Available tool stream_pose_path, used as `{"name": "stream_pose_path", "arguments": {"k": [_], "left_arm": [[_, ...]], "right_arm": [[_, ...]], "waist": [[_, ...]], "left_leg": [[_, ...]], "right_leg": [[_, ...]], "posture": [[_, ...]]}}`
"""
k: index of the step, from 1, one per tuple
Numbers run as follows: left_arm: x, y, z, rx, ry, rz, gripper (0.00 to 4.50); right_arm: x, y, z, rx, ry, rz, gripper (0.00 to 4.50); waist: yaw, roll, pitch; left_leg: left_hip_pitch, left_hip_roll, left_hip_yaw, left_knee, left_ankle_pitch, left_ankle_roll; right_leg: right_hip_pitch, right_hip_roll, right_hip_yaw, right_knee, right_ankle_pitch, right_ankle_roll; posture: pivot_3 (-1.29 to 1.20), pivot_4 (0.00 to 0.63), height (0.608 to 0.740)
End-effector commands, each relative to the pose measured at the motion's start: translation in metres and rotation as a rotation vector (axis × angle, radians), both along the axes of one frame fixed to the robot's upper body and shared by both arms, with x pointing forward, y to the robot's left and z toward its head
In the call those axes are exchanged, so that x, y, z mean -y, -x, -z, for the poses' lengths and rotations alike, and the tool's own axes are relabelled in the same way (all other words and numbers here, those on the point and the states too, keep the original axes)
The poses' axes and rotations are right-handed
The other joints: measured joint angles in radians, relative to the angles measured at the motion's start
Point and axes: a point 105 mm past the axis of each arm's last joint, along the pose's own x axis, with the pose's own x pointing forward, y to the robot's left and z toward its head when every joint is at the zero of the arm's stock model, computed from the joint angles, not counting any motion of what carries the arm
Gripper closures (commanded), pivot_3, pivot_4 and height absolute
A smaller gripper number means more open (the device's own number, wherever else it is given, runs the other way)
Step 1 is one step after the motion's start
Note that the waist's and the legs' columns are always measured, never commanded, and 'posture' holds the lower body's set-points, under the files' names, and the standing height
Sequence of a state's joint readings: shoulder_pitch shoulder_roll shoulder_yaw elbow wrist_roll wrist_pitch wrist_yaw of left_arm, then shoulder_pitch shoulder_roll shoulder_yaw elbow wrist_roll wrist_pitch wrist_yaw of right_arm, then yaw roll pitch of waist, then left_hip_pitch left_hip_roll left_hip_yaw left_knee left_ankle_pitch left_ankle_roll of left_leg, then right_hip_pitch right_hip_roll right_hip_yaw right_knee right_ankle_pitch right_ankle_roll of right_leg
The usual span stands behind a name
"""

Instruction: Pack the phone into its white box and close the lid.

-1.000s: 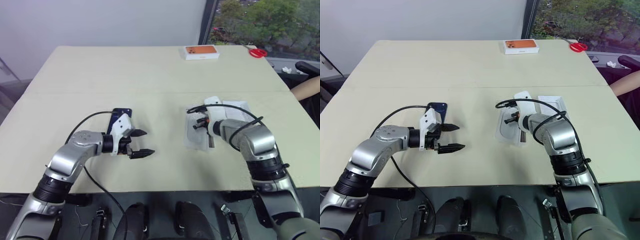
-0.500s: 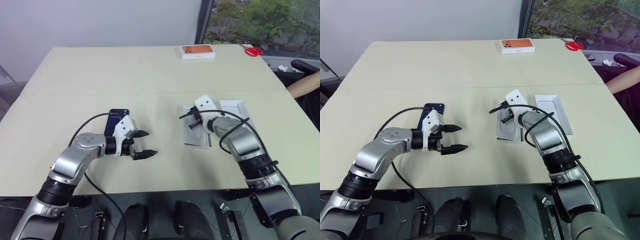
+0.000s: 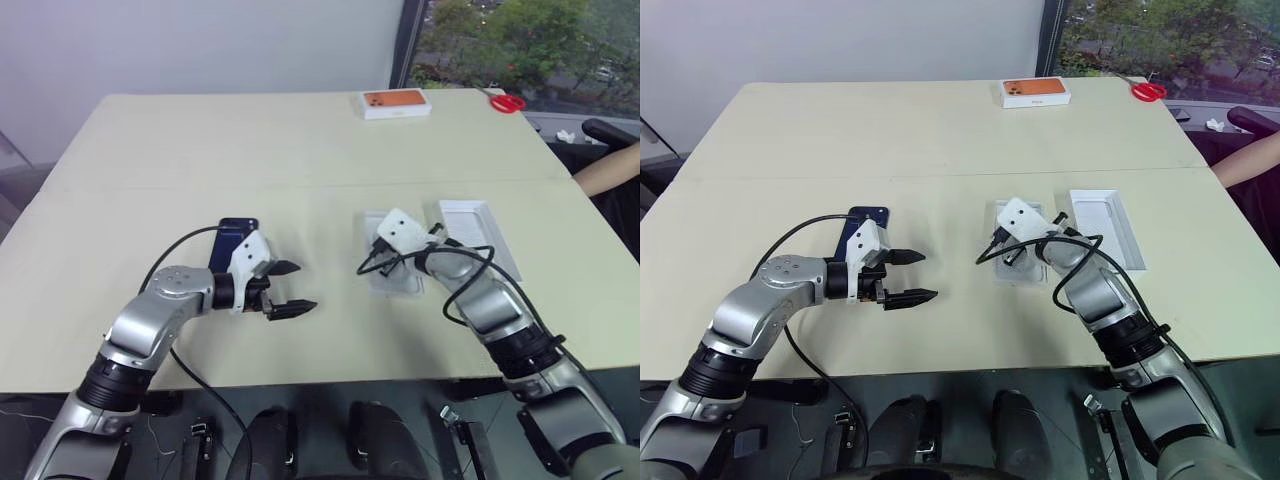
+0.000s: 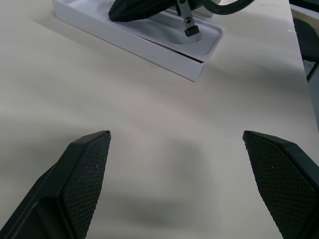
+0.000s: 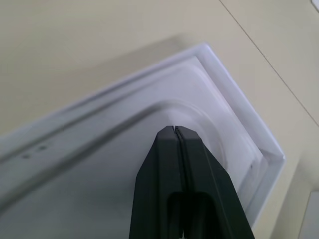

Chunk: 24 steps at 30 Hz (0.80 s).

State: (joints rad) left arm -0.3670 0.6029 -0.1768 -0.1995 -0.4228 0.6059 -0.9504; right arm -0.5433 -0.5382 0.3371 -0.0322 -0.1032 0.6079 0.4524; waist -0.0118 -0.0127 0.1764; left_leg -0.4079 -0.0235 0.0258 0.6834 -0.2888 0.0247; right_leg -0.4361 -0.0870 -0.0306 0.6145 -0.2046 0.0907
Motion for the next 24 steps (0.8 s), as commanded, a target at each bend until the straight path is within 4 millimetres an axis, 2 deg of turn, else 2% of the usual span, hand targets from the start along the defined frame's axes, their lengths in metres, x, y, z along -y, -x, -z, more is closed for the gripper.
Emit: {"name": "stream_pose_path", "arguments": {"k": [1, 8, 11, 17, 20, 24], "left_arm": [[0.003, 0.002, -0.006, 0.030, 0.006, 0.012, 0.00], [0.004, 0.002, -0.009, 0.030, 0.016, 0.020, 0.00], [0.006, 0.001, -0.011, 0.025, 0.027, 0.025, 0.00], [0.006, 0.002, -0.011, 0.020, 0.027, 0.032, 0.00], [0.006, 0.001, -0.011, 0.022, 0.024, 0.030, 0.00], [0.005, 0.000, -0.012, 0.026, 0.026, 0.025, 0.00]], "right_arm": [[0.000, 0.011, -0.031, 0.020, -0.094, -0.024, 4.48], [0.007, 0.032, -0.044, -0.100, -0.219, -0.007, 4.48], [0.007, 0.041, -0.039, -0.157, -0.226, -0.017, 4.48], [0.007, 0.057, -0.015, -0.288, -0.241, 0.008, 4.48], [0.008, 0.059, -0.010, -0.310, -0.230, 0.023, 4.48], [0.020, 0.057, -0.004, -0.301, -0.173, 0.069, 4.48]], "waist": [[0.002, 0.000, 0.000], [0.003, 0.000, 0.000], [0.002, 0.000, 0.000], [0.003, 0.000, 0.000], [0.002, 0.000, 0.000], [0.003, 0.000, 0.000]], "left_leg": [[0.000, 0.000, 0.000, 0.000, 0.000, 0.000], [0.000, 0.000, -0.001, 0.000, 0.000, 0.000], [0.000, 0.000, -0.001, 0.000, 0.000, 0.000], [0.000, 0.000, -0.001, 0.000, 0.000, 0.000], [0.000, 0.000, 0.000, 0.000, 0.000, 0.000], [0.000, 0.000, -0.001, 0.000, 0.000, 0.000]], "right_leg": [[0.000, 0.000, 0.000, 0.000, 0.000, 0.000], [0.000, 0.000, 0.000, 0.000, 0.000, 0.000], [0.000, 0.000, 0.000, 0.000, 0.000, 0.000], [0.000, -0.001, 0.000, 0.000, 0.000, 0.000], [0.000, -0.001, 0.000, 0.000, 0.000, 0.000], [0.000, -0.001, 0.000, 0.000, 0.000, 0.000]], "posture": [[0.00, 0.150, 0.740], [0.00, 0.150, 0.740], [0.00, 0.150, 0.740], [0.00, 0.150, 0.740], [0.00, 0.150, 0.740], [0.00, 0.150, 0.740]]}}
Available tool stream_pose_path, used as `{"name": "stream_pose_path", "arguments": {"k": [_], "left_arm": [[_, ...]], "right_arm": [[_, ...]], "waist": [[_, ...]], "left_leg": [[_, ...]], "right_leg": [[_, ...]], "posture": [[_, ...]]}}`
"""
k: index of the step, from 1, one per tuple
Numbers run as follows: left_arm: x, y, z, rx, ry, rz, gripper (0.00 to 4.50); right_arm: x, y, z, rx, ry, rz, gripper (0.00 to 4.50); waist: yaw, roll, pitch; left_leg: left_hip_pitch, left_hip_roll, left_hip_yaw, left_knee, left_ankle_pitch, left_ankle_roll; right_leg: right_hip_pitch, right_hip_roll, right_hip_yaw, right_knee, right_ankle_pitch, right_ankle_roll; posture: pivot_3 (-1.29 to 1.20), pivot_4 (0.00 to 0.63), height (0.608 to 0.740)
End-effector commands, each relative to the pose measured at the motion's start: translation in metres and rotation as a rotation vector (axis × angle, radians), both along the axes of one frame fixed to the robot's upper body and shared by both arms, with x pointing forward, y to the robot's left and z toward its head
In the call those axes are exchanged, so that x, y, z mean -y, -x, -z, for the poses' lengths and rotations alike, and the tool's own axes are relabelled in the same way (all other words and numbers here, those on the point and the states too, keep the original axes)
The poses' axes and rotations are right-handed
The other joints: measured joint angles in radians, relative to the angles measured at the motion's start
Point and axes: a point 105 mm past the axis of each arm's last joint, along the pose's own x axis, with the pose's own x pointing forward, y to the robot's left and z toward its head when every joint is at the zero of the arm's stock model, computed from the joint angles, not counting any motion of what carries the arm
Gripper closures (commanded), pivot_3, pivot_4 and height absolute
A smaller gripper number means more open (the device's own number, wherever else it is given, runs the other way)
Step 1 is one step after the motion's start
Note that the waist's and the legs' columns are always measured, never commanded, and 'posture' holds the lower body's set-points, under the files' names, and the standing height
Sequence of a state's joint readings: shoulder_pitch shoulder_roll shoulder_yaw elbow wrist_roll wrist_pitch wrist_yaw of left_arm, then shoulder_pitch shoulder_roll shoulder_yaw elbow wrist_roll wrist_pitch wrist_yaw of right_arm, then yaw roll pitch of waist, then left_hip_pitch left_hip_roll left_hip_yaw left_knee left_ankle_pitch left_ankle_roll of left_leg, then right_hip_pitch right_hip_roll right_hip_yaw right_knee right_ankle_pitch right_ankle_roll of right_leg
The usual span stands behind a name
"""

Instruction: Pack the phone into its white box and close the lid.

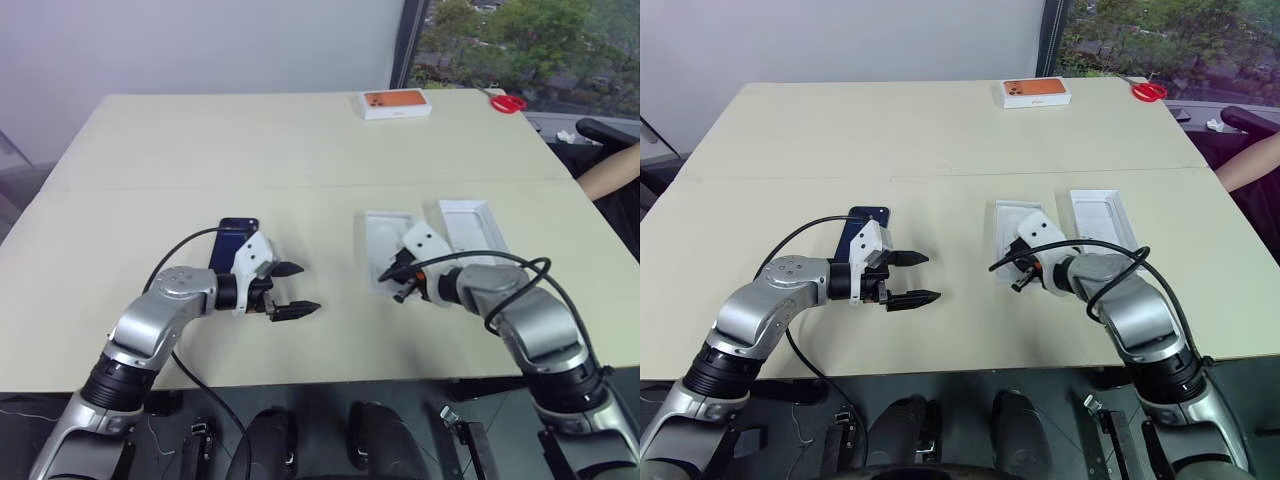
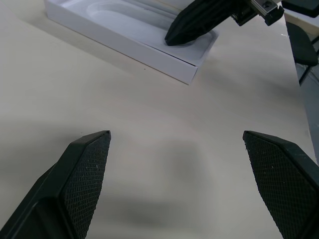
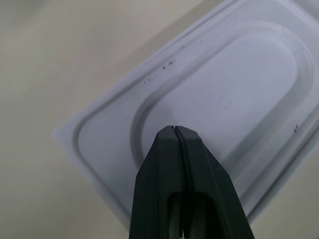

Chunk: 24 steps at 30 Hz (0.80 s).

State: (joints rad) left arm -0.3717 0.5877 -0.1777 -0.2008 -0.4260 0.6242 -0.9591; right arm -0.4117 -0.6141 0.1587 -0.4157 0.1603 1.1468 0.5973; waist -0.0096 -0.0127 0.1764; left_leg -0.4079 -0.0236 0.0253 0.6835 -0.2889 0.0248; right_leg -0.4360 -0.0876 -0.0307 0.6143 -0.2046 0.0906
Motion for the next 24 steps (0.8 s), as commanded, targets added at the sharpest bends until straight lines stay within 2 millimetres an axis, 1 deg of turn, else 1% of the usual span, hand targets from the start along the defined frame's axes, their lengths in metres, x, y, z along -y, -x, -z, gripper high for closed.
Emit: {"name": "stream_pose_path", "arguments": {"k": [1, 5, 10, 13, 19, 24], "left_arm": [[0.001, -0.002, -0.012, 0.043, 0.014, 0.011, 0.00], [0.001, -0.002, -0.012, 0.042, 0.013, 0.007, 0.00], [0.002, -0.002, -0.013, 0.041, 0.018, 0.007, 0.00], [0.004, -0.002, -0.013, 0.045, 0.018, 0.008, 0.00], [0.001, -0.001, -0.014, 0.041, 0.017, 0.001, 0.00], [-0.002, -0.001, -0.015, 0.035, 0.012, -0.003, 0.00]], "right_arm": [[0.007, -0.005, -0.007, 0.063, 0.053, 0.022, 4.48], [0.016, -0.016, -0.005, 0.107, 0.124, 0.061, 4.48], [0.011, -0.020, -0.005, 0.127, 0.121, 0.050, 4.48], [0.007, -0.020, -0.009, 0.152, 0.108, 0.035, 4.48], [0.001, -0.008, -0.029, 0.167, 0.045, -0.021, 4.48], [-0.006, 0.010, -0.034, 0.146, 0.043, -0.108, 4.48]], "waist": [[0.001, 0.000, 0.000], [0.000, 0.000, 0.000], [0.001, 0.000, 0.000], [0.000, 0.000, 0.000], [0.001, 0.000, 0.000], [0.002, 0.000, 0.000]], "left_leg": [[0.000, 0.000, 0.000, 0.000, 0.000, 0.000], [0.000, 0.000, 0.000, 0.000, 0.000, 0.000], [0.000, 0.000, 0.000, 0.000, 0.000, 0.000], [0.000, 0.000, 0.000, 0.000, 0.000, 0.000], [0.000, 0.000, 0.000, 0.000, 0.000, 0.000], [0.000, 0.000, 0.000, 0.000, 0.000, 0.000]], "right_leg": [[0.000, 0.000, 0.000, 0.000, 0.000, 0.000], [0.000, 0.000, 0.000, 0.000, 0.000, 0.000], [0.000, 0.000, 0.000, 0.000, 0.000, 0.000], [0.000, 0.000, 0.000, 0.000, 0.000, 0.000], [0.000, 0.000, 0.000, 0.000, 0.000, 0.000], [0.000, 0.000, 0.000, 0.000, 0.000, 0.000]], "posture": [[0.00, 0.150, 0.740], [0.00, 0.150, 0.740], [0.00, 0.150, 0.740], [0.00, 0.150, 0.740], [0.00, 0.150, 0.740], [0.00, 0.150, 0.740]]}}
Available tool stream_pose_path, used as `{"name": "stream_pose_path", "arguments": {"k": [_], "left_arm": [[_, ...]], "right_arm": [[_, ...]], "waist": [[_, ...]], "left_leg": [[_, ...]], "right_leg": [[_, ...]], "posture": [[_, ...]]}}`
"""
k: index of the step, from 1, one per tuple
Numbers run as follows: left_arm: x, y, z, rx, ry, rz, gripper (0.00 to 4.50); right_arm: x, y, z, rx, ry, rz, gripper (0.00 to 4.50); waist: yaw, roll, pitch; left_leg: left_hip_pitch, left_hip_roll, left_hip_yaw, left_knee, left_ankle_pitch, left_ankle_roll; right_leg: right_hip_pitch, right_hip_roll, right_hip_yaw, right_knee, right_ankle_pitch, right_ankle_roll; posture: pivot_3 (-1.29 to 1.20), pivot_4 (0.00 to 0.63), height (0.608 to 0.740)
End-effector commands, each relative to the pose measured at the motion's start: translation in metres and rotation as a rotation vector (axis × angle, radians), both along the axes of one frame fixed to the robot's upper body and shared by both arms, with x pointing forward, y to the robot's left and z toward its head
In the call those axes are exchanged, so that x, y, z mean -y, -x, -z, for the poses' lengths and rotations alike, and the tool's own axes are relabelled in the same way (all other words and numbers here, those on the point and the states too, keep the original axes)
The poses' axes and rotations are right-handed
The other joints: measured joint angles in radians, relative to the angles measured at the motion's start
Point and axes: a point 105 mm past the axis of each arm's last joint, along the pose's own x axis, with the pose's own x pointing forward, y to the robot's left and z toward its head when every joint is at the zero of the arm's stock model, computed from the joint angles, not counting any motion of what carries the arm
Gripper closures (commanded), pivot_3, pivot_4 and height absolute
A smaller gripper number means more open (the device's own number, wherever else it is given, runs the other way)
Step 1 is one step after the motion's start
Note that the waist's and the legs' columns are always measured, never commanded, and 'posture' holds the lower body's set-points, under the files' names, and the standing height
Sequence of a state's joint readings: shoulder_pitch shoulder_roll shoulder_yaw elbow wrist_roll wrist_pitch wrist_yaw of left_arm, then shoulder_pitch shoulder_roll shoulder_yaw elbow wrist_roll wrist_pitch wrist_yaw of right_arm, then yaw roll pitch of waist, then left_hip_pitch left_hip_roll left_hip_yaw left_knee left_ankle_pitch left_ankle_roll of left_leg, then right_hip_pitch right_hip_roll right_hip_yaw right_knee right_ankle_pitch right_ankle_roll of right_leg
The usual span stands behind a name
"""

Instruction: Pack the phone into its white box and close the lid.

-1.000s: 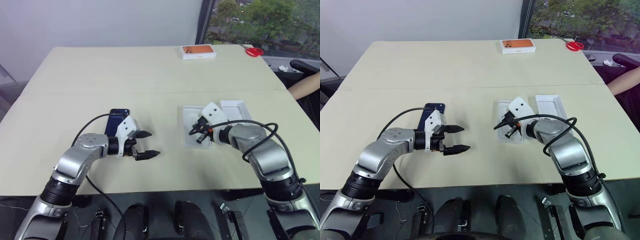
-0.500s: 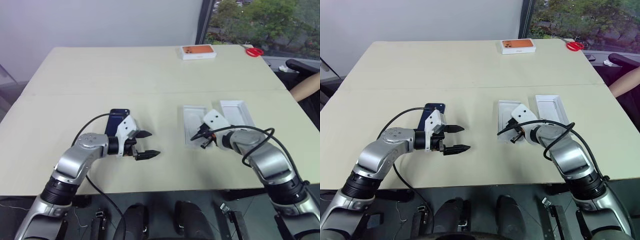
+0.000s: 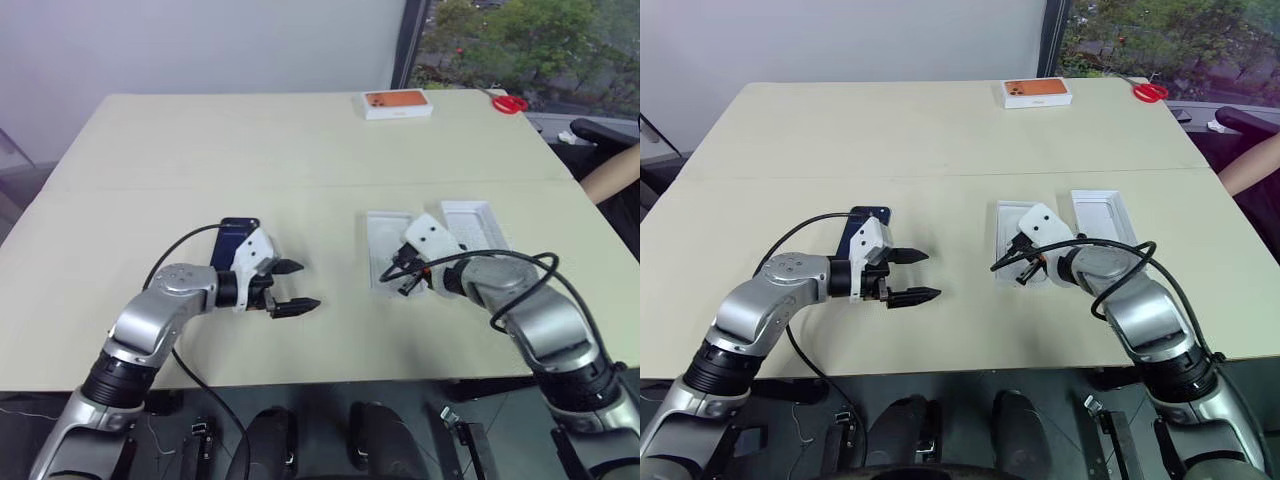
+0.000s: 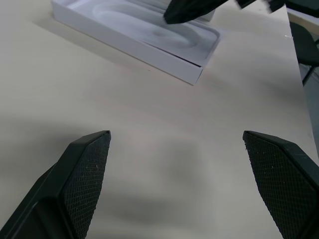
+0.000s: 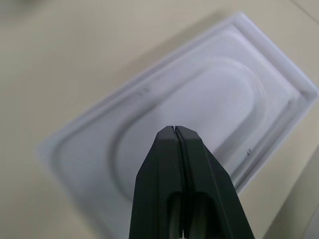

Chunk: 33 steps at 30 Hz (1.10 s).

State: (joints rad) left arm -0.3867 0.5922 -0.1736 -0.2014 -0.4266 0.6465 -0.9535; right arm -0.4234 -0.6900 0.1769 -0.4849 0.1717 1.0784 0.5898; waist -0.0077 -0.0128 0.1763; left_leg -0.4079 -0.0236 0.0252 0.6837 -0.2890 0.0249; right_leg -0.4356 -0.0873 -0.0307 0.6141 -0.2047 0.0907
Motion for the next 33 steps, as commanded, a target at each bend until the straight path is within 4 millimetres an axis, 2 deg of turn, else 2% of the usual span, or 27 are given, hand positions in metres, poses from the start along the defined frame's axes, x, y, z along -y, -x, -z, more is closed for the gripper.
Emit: {"name": "stream_pose_path", "arguments": {"k": [1, 8, 14, 19, 25, 33], "left_arm": [[-0.001, 0.001, -0.013, 0.036, 0.020, 0.009, 0.00], [0.000, 0.000, -0.014, 0.037, 0.020, 0.012, 0.00], [0.002, 0.001, -0.014, 0.037, 0.024, 0.015, 0.00], [0.002, 0.001, -0.015, 0.038, 0.025, 0.010, 0.00], [0.002, 0.001, -0.015, 0.039, 0.025, 0.011, 0.00], [0.005, 0.001, -0.015, 0.042, 0.031, 0.018, 0.00]], "right_arm": [[-0.005, 0.012, -0.011, 0.016, -0.016, -0.055, 4.48], [-0.009, 0.027, 0.006, -0.062, -0.009, -0.107, 4.48], [-0.004, 0.015, 0.021, -0.092, -0.009, -0.026, 4.48], [-0.001, 0.007, 0.022, -0.082, -0.013, 0.008, 4.48], [-0.002, 0.009, 0.021, -0.078, -0.012, -0.008, 4.48], [0.002, 0.001, 0.030, -0.069, -0.005, 0.054, 4.48]], "waist": [[0.000, 0.000, 0.000], [0.000, 0.000, 0.000], [-0.001, 0.000, 0.000], [0.002, 0.000, 0.000], [0.003, 0.000, 0.000], [0.003, -0.001, 0.000]], "left_leg": [[0.000, 0.000, 0.000, 0.000, 0.000, 0.000], [0.000, 0.000, 0.000, 0.000, 0.000, 0.000], [0.000, 0.000, 0.000, 0.000, 0.000, 0.000], [0.000, 0.000, 0.000, 0.000, 0.000, 0.000], [0.000, 0.000, 0.000, 0.000, 0.000, 0.000], [0.001, 0.000, 0.000, 0.000, 0.000, 0.000]], "right_leg": [[0.000, 0.000, 0.000, 0.000, 0.000, 0.000], [0.000, 0.000, 0.000, 0.000, 0.000, 0.000], [0.000, 0.000, 0.000, 0.000, 0.000, 0.000], [0.001, 0.000, 0.000, 0.000, 0.000, 0.000], [0.001, 0.000, 0.000, 0.000, 0.000, 0.000], [0.001, 0.000, 0.000, 0.000, 0.000, 0.000]], "posture": [[0.00, 0.150, 0.740], [0.00, 0.150, 0.740], [0.00, 0.150, 0.740], [0.00, 0.150, 0.740], [0.00, 0.150, 0.740], [0.00, 0.150, 0.740]]}}
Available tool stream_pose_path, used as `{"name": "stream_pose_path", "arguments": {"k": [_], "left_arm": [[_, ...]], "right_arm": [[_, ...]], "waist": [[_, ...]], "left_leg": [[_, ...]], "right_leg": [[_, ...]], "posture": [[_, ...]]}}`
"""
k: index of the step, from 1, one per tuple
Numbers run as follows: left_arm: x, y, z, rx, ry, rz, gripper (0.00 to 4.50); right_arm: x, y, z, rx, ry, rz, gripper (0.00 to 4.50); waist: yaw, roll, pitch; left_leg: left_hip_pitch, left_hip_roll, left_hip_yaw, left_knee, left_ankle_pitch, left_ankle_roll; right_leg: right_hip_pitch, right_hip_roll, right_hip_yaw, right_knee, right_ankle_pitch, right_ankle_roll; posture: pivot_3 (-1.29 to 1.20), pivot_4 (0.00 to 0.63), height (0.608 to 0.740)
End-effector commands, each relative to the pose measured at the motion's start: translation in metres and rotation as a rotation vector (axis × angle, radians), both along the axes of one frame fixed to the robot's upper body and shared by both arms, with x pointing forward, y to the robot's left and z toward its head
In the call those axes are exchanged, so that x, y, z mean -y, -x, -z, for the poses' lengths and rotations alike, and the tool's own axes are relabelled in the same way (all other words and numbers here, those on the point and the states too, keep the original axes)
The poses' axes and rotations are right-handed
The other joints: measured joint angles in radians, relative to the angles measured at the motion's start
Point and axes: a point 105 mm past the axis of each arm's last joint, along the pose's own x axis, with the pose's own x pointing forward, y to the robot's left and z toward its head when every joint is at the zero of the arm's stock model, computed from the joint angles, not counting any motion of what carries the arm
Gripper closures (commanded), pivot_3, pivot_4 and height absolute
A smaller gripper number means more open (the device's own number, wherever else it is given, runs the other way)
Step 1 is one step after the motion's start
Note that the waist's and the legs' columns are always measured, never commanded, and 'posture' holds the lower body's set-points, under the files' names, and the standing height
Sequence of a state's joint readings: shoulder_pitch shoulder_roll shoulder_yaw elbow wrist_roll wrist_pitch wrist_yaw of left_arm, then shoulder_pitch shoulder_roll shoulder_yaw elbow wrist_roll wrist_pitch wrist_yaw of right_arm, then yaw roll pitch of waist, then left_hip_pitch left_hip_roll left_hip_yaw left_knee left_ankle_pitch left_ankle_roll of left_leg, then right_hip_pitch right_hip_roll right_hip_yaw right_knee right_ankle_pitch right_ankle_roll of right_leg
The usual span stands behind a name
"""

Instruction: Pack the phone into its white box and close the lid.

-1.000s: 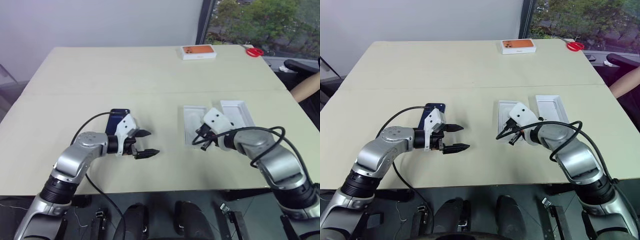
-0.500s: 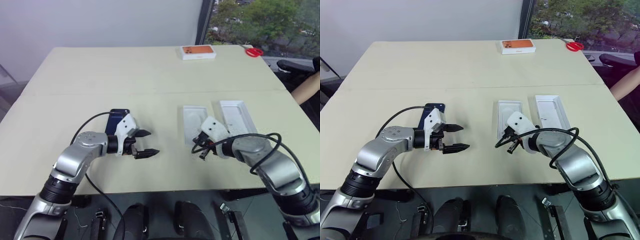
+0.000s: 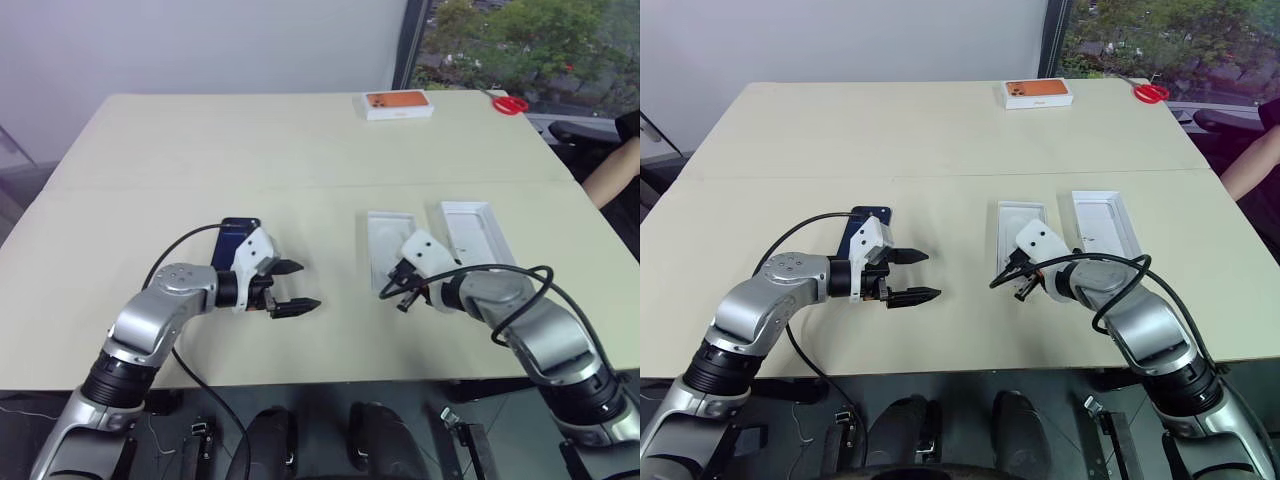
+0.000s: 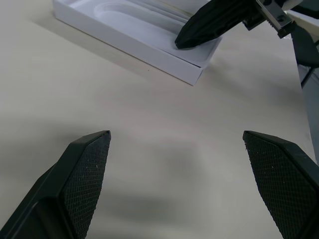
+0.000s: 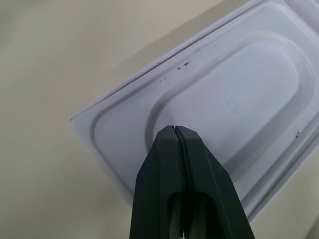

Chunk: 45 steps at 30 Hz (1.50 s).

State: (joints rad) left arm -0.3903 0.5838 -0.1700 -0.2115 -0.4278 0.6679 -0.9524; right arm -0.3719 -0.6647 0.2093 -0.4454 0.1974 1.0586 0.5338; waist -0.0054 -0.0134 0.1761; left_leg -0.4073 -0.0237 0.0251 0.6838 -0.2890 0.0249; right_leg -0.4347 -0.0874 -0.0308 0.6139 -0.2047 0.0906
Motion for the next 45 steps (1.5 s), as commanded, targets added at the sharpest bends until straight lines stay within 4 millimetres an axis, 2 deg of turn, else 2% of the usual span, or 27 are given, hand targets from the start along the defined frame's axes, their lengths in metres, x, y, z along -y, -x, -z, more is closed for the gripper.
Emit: {"name": "stream_pose_path", "arguments": {"k": [1, 2, 6, 9, 12, 15, 20, 24, 32, 35, 39, 42, 45], "left_arm": [[0.003, 0.000, -0.014, 0.050, 0.027, 0.017, 0.00], [0.004, 0.000, -0.014, 0.049, 0.027, 0.017, 0.00], [0.007, -0.001, -0.014, 0.050, 0.027, 0.029, 0.00], [0.009, 0.000, -0.014, 0.050, 0.030, 0.035, 0.00], [0.009, 0.000, -0.014, 0.051, 0.031, 0.037, 0.00], [0.008, -0.001, -0.014, 0.055, 0.031, 0.027, 0.00], [0.008, 0.000, -0.014, 0.059, 0.033, 0.018, 0.00], [0.008, 0.000, -0.014, 0.061, 0.034, 0.012, 0.00], [0.006, 0.000, -0.015, 0.063, 0.031, 0.006, 0.00], [0.003, -0.001, -0.015, 0.065, 0.026, 0.000, 0.00], [-0.001, -0.005, -0.016, 0.066, 0.019, -0.013, 0.00], [-0.003, -0.007, -0.016, 0.066, 0.017, -0.019, 0.00], [-0.017, -0.020, -0.023, 0.078, 0.023, -0.102, 0.00]], "right_arm": [[0.004, -0.003, 0.005, -0.001, 0.014, 0.030, 4.48], [0.004, -0.003, 0.005, 0.000, 0.014, 0.032, 4.48], [0.008, -0.040, 0.000, 0.088, -0.020, 0.175, 4.48], [0.008, -0.060, -0.002, 0.116, -0.014, 0.232, 4.48], [0.009, -0.068, -0.003, 0.122, -0.020, 0.256, 4.48], [0.016, -0.093, -0.007, 0.147, -0.021, 0.347, 4.48], [0.019, -0.112, -0.011, 0.190, -0.033, 0.393, 4.48], [0.016, -0.117, -0.013, 0.217, -0.048, 0.394, 4.48], [0.010, -0.101, -0.019, 0.239, -0.060, 0.326, 4.48], [0.008, -0.072, -0.027, 0.219, -0.056, 0.220, 4.48], [0.000, -0.038, -0.025, 0.157, -0.024, 0.082, 4.48], [-0.002, -0.030, -0.024, 0.132, -0.024, 0.060, 4.48], [-0.006, -0.024, -0.038, 0.165, -0.008, 0.007, 4.48]], "waist": [[0.001, 0.000, 0.000], [0.002, 0.000, 0.000], [-0.005, -0.001, -0.001], [-0.006, -0.001, -0.001], [-0.003, -0.001, -0.001], [-0.007, -0.001, -0.001], [-0.008, -0.001, -0.001], [-0.008, -0.001, -0.001], [-0.008, 0.000, 0.000], [-0.002, 0.001, 0.000], [-0.005, 0.001, 0.000], [-0.010, 0.001, 0.000], [-0.006, 0.001, 0.000]], "left_leg": [[0.000, 0.000, 0.000, 0.000, 0.000, 0.000], [0.000, 0.000, 0.000, 0.000, 0.000, 0.000], [0.001, 0.000, 0.000, 0.000, 0.000, 0.000], [0.001, 0.000, 0.000, 0.000, 0.000, 0.000], [0.001, 0.000, 0.000, 0.000, 0.000, 0.000], [0.001, 0.000, 0.001, 0.000, 0.000, 0.000], [0.001, 0.000, 0.000, 0.000, 0.000, 0.000], [0.001, 0.000, 0.001, 0.000, 0.000, 0.000], [0.001, 0.000, 0.000, 0.000, 0.000, 0.000], [0.000, 0.000, 0.000, 0.000, 0.000, 0.000], [0.000, 0.000, 0.000, 0.000, 0.000, 0.000], [0.001, 0.001, 0.000, 0.000, 0.000, 0.000], [0.001, 0.001, 0.000, 0.000, 0.000, 0.000]], "right_leg": [[0.000, 0.000, 0.000, 0.000, 0.000, 0.000], [0.000, 0.000, 0.000, 0.000, 0.000, 0.000], [0.001, 0.000, 0.000, 0.000, 0.000, 0.000], [0.001, 0.001, 0.000, 0.001, 0.000, 0.000], [0.001, 0.001, 0.000, 0.001, 0.000, 0.000], [0.001, 0.000, 0.001, 0.001, 0.000, 0.000], [0.001, 0.001, 0.000, 0.001, 0.000, 0.000], [0.001, 0.000, 0.000, 0.001, 0.000, 0.000], [0.000, 0.000, 0.000, 0.001, 0.000, 0.000], [0.000, 0.000, 0.000, 0.001, 0.000, 0.000], [0.000, 0.000, 0.000, 0.000, 0.000, 0.000], [0.000, 0.001, 0.000, 0.001, 0.000, 0.000], [0.000, 0.002, 0.000, 0.001, 0.000, 0.000]], "posture": [[0.00, 0.150, 0.740], [0.00, 0.150, 0.740], [0.00, 0.150, 0.740], [0.00, 0.150, 0.740], [0.00, 0.150, 0.740], [0.00, 0.150, 0.740], [0.00, 0.150, 0.740], [0.00, 0.150, 0.740], [0.00, 0.150, 0.740], [0.00, 0.150, 0.740], [0.00, 0.150, 0.740], [0.00, 0.150, 0.740], [0.00, 0.150, 0.740]]}}
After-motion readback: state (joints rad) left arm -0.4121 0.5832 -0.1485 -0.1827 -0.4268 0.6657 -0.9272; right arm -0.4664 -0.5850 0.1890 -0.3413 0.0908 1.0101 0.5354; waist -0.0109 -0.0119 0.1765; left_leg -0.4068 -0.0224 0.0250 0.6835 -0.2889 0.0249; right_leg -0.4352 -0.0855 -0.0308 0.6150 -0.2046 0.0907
